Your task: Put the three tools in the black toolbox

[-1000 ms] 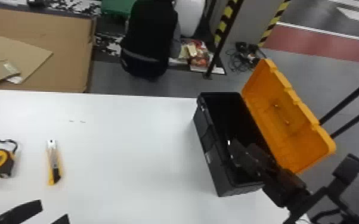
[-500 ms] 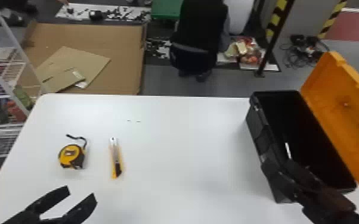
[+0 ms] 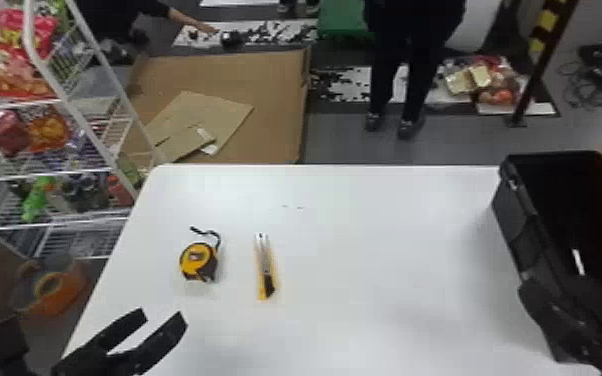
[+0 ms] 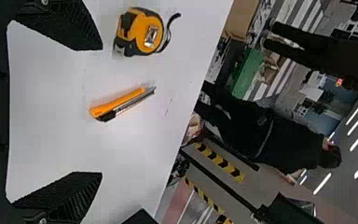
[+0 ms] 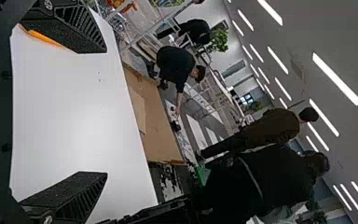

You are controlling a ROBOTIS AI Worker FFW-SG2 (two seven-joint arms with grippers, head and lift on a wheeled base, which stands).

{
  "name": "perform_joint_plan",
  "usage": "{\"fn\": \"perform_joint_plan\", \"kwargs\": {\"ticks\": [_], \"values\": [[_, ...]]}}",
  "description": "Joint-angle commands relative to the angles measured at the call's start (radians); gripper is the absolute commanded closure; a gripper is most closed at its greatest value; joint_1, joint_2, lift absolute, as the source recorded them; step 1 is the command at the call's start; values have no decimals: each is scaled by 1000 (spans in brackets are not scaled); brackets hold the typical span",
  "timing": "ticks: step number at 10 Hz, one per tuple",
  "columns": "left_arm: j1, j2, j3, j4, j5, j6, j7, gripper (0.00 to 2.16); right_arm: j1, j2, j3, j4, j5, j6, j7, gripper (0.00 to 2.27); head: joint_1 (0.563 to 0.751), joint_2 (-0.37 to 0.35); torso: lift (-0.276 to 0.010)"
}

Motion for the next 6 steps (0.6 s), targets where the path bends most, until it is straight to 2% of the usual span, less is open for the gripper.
{"fn": "perform_joint_plan", "kwargs": {"ticks": [1, 2, 4, 6], "values": [[-35, -12, 63, 42, -7, -2, -1, 36, 0, -15, 0, 8, 0, -19, 0, 66, 695, 182, -55], [-56, -15, 94, 58, -8, 7, -9, 36, 0, -23, 2, 13, 0, -22, 0, 66, 695, 225, -55], [-65, -23, 101, 91, -7, 7, -12, 36, 0, -34, 2, 18, 3, -25, 0, 66, 695, 269, -55], [-123, -36, 94, 146, -76, 1, -4, 12, 3, -38, 2, 18, 3, -22, 4, 76, 695, 286, -55]]}}
